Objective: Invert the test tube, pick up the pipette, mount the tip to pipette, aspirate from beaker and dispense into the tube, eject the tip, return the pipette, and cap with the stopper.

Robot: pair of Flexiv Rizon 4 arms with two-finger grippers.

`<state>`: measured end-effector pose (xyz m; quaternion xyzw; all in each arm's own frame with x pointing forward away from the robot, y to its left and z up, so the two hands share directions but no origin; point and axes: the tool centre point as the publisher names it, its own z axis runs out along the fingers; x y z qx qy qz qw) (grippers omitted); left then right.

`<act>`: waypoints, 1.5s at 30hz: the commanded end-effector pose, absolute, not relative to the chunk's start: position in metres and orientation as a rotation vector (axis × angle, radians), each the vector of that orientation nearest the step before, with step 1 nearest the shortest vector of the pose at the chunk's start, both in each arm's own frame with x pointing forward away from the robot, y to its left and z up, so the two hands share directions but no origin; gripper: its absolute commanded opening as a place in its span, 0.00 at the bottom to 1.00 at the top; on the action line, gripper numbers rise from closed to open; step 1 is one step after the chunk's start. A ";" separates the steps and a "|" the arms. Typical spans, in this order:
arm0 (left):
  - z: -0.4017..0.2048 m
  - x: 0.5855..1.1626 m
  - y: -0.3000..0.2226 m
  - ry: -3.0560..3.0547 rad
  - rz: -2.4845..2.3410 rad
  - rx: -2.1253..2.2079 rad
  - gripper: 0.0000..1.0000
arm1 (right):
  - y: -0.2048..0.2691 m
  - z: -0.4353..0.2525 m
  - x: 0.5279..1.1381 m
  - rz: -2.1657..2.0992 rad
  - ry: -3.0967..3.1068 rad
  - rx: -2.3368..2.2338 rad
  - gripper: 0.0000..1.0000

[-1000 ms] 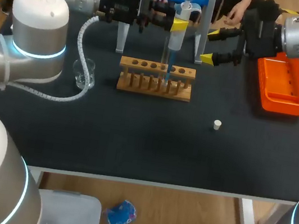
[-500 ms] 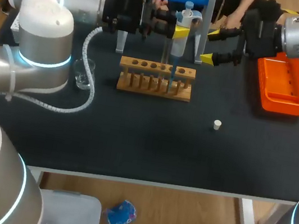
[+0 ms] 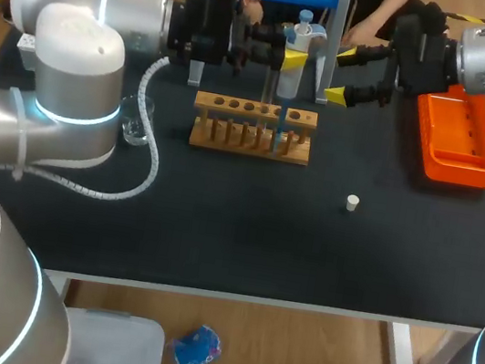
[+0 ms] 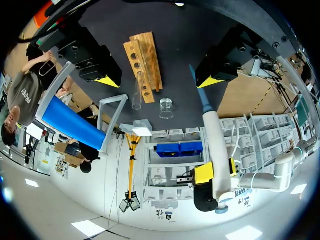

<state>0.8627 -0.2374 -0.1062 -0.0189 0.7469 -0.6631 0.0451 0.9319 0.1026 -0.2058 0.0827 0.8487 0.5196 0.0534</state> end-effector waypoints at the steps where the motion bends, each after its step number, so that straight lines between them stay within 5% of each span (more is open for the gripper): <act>1: -0.106 0.859 -0.237 2.271 -2.026 -0.067 0.00 | 0.102 -0.206 0.932 1.576 2.580 0.252 1.00; 45: -0.109 0.861 -0.239 2.261 -2.031 -0.119 0.00 | 0.128 -0.165 0.889 2.049 2.434 -0.160 1.00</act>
